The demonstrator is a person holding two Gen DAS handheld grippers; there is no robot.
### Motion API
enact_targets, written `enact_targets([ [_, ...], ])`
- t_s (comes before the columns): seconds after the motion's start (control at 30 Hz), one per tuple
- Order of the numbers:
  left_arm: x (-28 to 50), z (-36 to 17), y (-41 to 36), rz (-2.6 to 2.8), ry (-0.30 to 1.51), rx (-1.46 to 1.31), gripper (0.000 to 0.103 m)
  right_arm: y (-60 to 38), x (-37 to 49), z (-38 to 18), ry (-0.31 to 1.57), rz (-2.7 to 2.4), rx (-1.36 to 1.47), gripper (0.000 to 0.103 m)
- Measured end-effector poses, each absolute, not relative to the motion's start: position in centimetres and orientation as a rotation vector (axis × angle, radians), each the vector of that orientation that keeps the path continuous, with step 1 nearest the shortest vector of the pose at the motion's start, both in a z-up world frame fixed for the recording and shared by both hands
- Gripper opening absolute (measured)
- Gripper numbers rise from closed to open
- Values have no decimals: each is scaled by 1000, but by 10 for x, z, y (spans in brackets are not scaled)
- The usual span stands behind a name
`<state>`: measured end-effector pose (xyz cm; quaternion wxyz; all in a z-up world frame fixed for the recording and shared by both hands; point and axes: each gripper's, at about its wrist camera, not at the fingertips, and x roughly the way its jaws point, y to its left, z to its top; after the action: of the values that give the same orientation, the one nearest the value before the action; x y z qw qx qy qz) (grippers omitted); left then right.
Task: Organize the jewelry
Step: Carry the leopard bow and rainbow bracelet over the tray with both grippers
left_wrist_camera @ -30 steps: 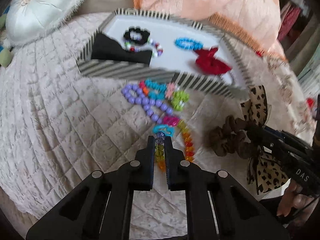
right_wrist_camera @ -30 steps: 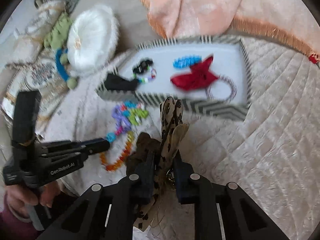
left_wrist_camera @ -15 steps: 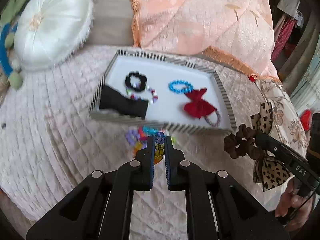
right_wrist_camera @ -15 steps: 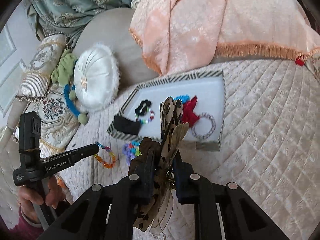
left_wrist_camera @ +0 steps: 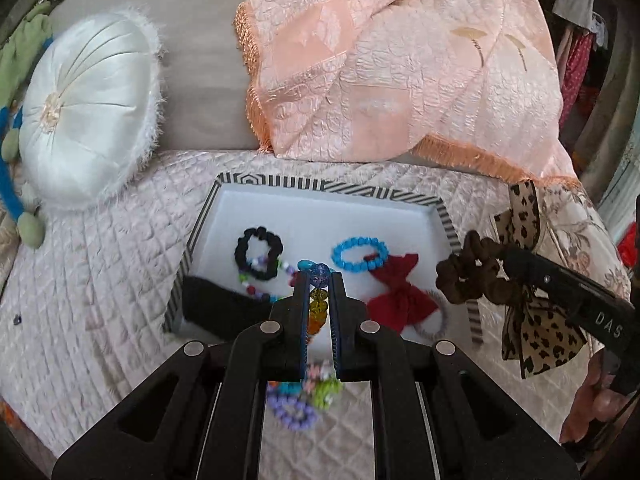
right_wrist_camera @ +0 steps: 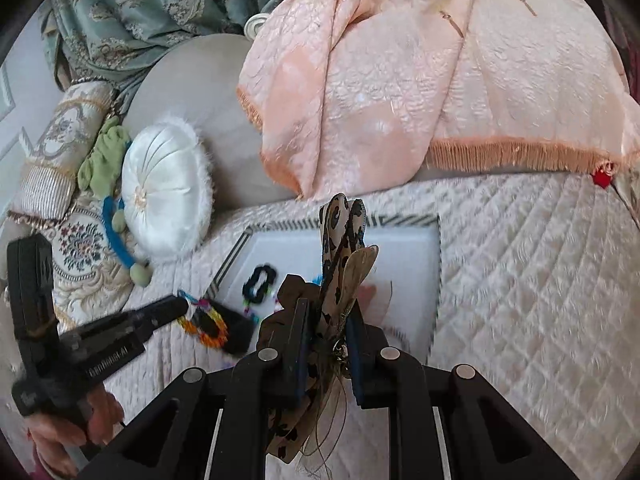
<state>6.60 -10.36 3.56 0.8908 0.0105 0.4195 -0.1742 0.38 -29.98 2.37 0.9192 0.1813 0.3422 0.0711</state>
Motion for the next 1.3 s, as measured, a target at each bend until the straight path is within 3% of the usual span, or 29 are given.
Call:
enact_targets([
  [0.5,109,5,-122,-326,889,54,8,-323,63,-7,721,179,489,16],
  [1.3,128,-27,-127,-309,953,58,8,-331,85,-39,766,157,531,16],
])
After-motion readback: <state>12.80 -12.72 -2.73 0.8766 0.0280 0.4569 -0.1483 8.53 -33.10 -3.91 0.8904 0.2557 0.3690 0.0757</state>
